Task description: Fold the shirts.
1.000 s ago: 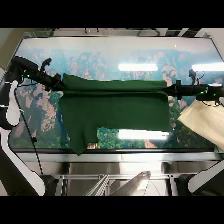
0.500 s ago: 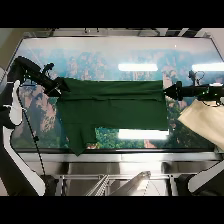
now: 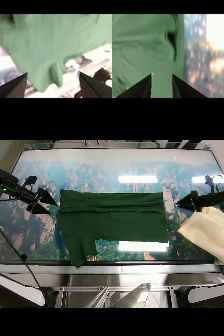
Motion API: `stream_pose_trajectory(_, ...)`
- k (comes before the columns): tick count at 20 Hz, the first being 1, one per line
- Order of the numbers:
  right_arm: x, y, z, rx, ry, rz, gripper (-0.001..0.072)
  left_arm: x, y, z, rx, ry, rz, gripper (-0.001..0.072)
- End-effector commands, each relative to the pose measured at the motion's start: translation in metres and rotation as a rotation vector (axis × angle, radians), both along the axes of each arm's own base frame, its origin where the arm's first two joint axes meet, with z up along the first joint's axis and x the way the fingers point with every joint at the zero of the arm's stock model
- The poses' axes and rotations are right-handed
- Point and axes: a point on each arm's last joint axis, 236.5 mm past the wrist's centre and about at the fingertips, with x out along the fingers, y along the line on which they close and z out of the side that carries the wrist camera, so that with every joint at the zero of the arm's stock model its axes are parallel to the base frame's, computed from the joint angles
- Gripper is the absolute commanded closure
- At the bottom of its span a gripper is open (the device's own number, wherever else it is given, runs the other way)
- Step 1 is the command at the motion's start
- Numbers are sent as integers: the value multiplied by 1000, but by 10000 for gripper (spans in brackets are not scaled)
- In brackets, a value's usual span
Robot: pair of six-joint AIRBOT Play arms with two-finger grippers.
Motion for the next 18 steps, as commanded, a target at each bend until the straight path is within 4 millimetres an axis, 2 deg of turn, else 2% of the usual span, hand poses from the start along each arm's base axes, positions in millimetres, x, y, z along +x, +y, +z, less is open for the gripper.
stream_pose_trajectory(1, -49, 4, -5, -63, 64, 13, 402, -49, -1, 1, 1, 19, 80, 6)
stream_pose_trajectory(3, -69, 4, -23, -112, 96, -14, 402, -87, -5, -24, 23, 72, 119, 6)
stream_pose_trajectory(5, -80, 9, -31, -98, 123, -19, 402, -120, -13, -51, 22, 143, 170, 7)
stream_pose_trajectory(6, -83, 12, -31, -88, 133, -12, 402, -133, -19, -64, 19, 177, 183, 7)
stream_pose_trajectory(8, -85, 18, -28, -63, 135, -6, 402, -146, -29, -83, 11, 215, 216, 7)
stream_pose_trajectory(11, -83, 22, -23, -32, 130, -8, 402, -149, -46, -102, -18, 213, 285, 7)
stream_pose_trajectory(14, -83, 22, -23, -33, 130, -9, 402, -130, -66, -108, -109, 148, 406, 9)
stream_pose_trajectory(15, -83, 22, -23, -33, 131, -9, 402, -125, -69, -111, -118, 128, 437, 47)
stream_pose_trajectory(17, -84, 22, -22, -29, 136, -8, 402, -125, -71, -122, -82, 115, 449, 177)
stream_pose_trajectory(18, -86, 24, -22, -24, 141, -2, 402, -125, -73, -124, -74, 112, 445, 286)
